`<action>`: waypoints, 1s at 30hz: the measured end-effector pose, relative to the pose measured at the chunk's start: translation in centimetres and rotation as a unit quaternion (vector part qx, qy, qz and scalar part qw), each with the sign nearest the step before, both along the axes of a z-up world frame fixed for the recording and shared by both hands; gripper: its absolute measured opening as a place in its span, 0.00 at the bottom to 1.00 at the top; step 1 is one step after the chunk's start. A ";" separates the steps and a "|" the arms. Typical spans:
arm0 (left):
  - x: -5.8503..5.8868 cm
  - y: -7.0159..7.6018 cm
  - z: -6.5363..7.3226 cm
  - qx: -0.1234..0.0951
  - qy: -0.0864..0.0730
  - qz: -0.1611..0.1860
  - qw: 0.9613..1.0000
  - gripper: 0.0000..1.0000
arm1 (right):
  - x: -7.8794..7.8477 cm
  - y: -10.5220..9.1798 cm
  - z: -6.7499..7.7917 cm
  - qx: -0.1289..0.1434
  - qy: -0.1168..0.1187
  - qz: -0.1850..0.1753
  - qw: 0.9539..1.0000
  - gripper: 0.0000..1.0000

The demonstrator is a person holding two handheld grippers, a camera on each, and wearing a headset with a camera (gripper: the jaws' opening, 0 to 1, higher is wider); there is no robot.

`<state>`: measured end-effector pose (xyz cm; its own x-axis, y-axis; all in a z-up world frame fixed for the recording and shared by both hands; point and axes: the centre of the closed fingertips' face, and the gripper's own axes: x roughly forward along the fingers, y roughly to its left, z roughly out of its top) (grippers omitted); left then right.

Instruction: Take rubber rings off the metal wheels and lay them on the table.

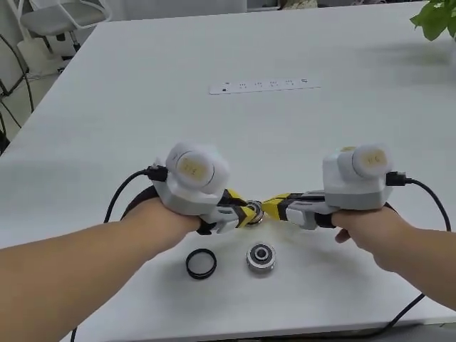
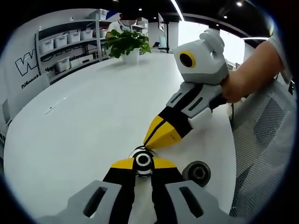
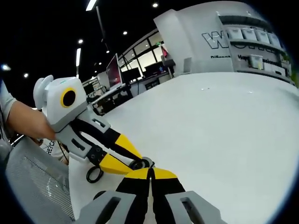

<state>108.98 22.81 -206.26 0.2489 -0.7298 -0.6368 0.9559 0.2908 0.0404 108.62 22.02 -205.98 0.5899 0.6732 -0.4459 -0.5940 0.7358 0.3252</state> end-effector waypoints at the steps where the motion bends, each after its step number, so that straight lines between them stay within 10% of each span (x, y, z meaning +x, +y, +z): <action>1: 0.0 0.0 0.0 0.001 -0.001 -0.001 1.000 0.07 | 0.0 0.0 0.0 0.000 0.000 0.001 1.000 0.00; 30: -0.2 0.1 0.0 -0.004 0.003 -0.001 1.000 0.07 | -0.7 1.4 0.6 0.002 -0.021 0.047 0.999 0.00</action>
<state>108.76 22.88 -206.22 0.2436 -0.7348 -0.6330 0.9567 0.2895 0.0322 107.93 23.39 -205.33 0.5416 0.7286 -0.4193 -0.6742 0.6744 0.3011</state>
